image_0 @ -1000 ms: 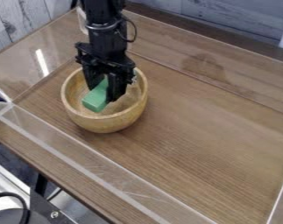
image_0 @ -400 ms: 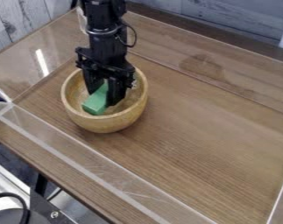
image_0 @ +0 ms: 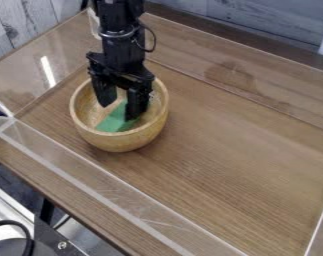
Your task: Put the green block in the brown bowl
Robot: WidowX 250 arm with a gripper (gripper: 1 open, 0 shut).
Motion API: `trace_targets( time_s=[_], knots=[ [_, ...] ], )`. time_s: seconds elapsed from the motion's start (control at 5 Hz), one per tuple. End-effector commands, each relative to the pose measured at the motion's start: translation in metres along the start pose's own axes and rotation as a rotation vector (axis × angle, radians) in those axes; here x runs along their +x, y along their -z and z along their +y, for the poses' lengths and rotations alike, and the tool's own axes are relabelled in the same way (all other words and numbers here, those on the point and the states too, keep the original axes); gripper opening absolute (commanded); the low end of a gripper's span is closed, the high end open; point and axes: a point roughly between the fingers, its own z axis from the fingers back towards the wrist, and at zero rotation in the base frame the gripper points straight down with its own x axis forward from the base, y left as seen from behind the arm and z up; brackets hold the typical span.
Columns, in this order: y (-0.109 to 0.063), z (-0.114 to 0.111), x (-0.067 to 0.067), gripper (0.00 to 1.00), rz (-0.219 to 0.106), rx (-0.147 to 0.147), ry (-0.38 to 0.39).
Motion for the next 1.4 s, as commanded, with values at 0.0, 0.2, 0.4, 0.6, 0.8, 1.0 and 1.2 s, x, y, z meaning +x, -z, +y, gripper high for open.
trace_targets(
  time_s=[0.0, 0.2, 0.4, 0.6, 0.8, 1.0, 1.2],
  knots=[
    [-0.023, 0.004, 0.008, 1.00, -0.075, 0.020, -0.013],
    [-0.027, 0.003, 0.008, 1.00, -0.079, 0.017, -0.017],
    [-0.029, 0.003, 0.007, 1.00, -0.081, 0.016, -0.021],
    [-0.031, 0.002, 0.007, 1.00, -0.083, 0.014, -0.025],
    [-0.034, 0.001, 0.007, 1.00, -0.085, 0.013, -0.029],
    [-0.035, 0.001, 0.007, 1.00, -0.085, 0.011, -0.032],
    [-0.035, 0.000, 0.007, 1.00, -0.085, 0.010, -0.035]
  ],
)
